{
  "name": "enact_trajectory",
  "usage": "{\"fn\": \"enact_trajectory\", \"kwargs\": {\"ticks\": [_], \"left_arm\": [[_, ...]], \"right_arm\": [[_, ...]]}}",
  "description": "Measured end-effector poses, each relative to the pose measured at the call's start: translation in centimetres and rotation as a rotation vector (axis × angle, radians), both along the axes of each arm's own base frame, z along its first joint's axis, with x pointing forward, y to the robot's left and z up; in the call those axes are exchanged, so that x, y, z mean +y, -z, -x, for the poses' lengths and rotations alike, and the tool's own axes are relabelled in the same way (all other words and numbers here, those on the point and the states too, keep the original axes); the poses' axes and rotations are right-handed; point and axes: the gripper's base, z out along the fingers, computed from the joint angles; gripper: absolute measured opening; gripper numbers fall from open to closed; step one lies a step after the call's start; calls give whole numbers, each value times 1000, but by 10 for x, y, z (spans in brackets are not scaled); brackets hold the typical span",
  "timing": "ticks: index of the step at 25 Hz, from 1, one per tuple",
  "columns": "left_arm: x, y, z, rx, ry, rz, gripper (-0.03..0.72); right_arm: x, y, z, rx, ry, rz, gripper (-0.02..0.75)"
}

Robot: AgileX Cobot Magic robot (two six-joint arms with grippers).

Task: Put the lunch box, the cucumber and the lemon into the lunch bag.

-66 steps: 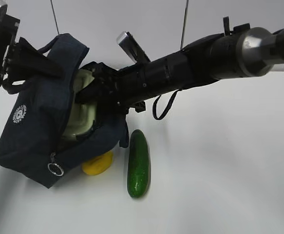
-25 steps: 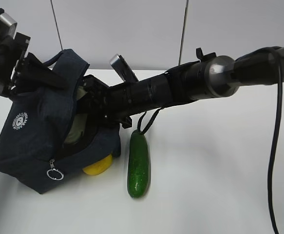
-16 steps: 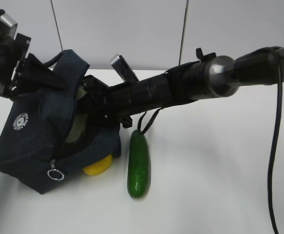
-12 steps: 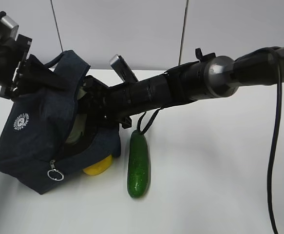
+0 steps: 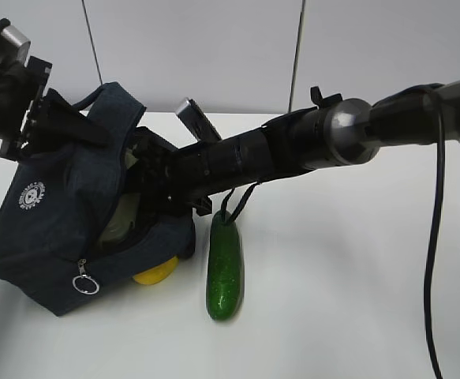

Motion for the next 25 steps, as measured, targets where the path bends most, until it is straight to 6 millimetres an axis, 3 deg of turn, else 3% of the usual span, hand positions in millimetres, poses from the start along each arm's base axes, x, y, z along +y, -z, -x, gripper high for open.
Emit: {"fn": "enact_trajectory", "kwargs": {"ticks": [25], "left_arm": [[0,1,0,-1,-1,-2,-9]], "right_arm": [[2,-5,0,9,-2,-40,424]]}}
